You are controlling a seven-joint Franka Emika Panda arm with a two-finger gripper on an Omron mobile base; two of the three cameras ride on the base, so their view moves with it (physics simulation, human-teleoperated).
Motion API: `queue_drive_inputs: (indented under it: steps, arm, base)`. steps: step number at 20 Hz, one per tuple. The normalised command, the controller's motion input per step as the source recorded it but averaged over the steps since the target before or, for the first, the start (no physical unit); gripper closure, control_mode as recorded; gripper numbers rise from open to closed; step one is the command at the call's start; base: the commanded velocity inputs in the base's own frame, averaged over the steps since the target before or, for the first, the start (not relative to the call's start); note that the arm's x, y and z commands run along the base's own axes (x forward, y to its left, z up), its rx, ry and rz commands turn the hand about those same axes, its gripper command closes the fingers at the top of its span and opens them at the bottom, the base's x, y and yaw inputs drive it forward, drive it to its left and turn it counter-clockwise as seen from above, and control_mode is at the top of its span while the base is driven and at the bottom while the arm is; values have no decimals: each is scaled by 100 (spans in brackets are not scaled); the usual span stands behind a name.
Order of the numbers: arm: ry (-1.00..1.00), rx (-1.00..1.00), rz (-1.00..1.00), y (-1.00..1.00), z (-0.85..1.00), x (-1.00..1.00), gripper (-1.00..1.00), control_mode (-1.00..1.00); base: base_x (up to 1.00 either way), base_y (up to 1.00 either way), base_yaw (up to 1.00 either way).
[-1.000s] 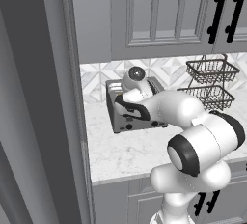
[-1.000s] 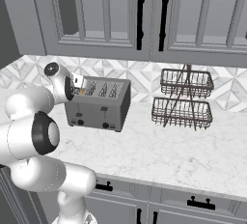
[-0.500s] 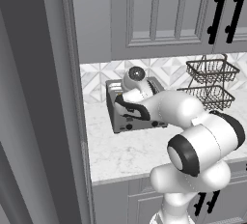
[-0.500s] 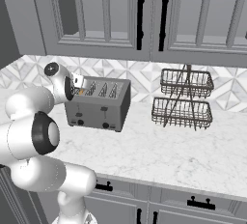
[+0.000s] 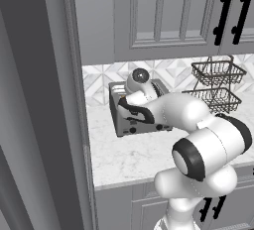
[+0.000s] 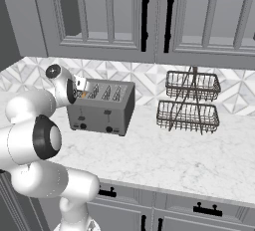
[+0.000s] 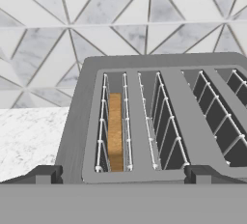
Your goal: Start the toaster. Once the lever pops up, take the bread to the plate on the dining counter.
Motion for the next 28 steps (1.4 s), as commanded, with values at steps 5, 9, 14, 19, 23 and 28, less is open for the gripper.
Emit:
queue_drive_inputs:
  steps: [5, 9, 14, 19, 23, 28]
  arm:
    - [0, 0, 0, 0, 0, 0, -100, -100]
    - [0, 0, 0, 0, 0, 0, -100, -100]
    - [0, 0, 0, 0, 0, 0, -100, -100]
    - [0, 0, 0, 0, 0, 0, -100, -100]
    - [0, 0, 0, 0, 0, 0, -100, -100]
    - [0, 0, 0, 0, 0, 0, -100, -100]
  base:
    - [0, 0, 0]
    - [0, 0, 0]
    - [0, 0, 0]
    - [0, 0, 0]
    - [0, 0, 0]
    - [0, 0, 0]
